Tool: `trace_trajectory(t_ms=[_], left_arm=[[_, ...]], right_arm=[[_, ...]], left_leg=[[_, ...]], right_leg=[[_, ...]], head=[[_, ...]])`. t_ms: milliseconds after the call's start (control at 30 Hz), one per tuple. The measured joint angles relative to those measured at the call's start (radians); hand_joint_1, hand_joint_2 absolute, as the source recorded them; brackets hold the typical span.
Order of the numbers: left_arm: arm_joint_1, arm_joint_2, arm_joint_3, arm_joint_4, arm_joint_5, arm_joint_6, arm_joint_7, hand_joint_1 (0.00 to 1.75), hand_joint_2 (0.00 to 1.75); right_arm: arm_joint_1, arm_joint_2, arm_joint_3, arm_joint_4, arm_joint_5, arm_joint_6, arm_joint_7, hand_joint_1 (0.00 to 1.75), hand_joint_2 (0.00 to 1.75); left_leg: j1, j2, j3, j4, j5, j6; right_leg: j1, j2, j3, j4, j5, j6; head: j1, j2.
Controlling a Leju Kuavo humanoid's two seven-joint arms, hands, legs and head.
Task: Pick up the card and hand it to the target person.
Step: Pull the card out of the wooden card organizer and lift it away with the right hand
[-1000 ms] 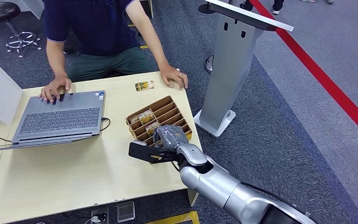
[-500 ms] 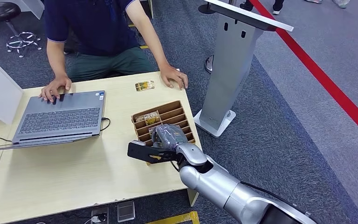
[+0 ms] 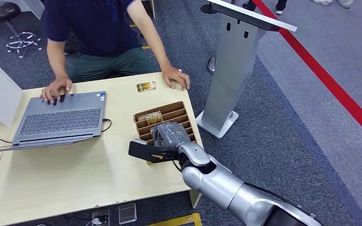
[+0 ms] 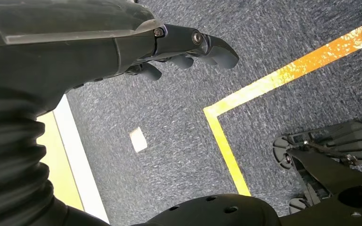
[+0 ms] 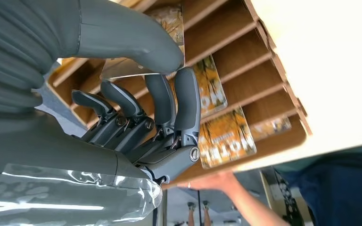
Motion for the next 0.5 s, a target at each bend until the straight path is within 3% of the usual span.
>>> trace_trajectory(t_ms=[500], left_arm=[[0.001,0.0,0.001,0.0,-0.003,-0.003,-0.002,0.0,1.75]], right_arm=[[-0.095,-0.016,-0.047,-0.143,-0.046,-0.053,-0.02,1.75,1.75]], left_leg=[[0.0,0.0,0.0,0.0,0.0,0.0]], right_leg=[[0.0,0.0,0.0,0.0,0.0,0.0]], head=[[0.0,0.0]])
